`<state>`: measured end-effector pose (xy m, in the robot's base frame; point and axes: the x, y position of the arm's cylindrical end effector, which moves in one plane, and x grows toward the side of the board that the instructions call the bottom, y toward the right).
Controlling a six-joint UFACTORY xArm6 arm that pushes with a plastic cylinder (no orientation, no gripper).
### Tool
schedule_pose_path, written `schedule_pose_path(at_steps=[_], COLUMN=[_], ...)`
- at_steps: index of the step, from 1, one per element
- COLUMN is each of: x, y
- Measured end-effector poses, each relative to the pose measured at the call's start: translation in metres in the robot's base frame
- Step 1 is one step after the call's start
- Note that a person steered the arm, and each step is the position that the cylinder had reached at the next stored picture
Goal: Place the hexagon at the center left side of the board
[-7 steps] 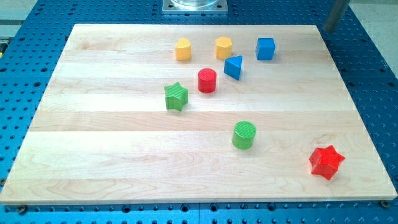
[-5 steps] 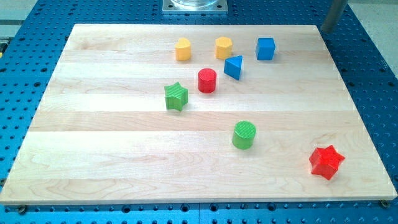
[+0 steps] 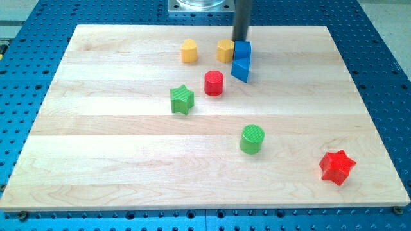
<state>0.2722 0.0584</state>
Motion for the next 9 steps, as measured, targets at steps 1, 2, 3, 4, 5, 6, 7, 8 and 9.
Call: schedule_pose_path(at_steps=[1, 2, 3, 4, 5, 6, 7, 8, 9], x=[0.028, 0.052, 0.064, 0.081, 0.124, 0.121, 0.124, 0.071, 0.085], y=[-0.048, -0.105, -0.059, -0.034, -0.054, -0.168, -0.238, -0.225, -0.266])
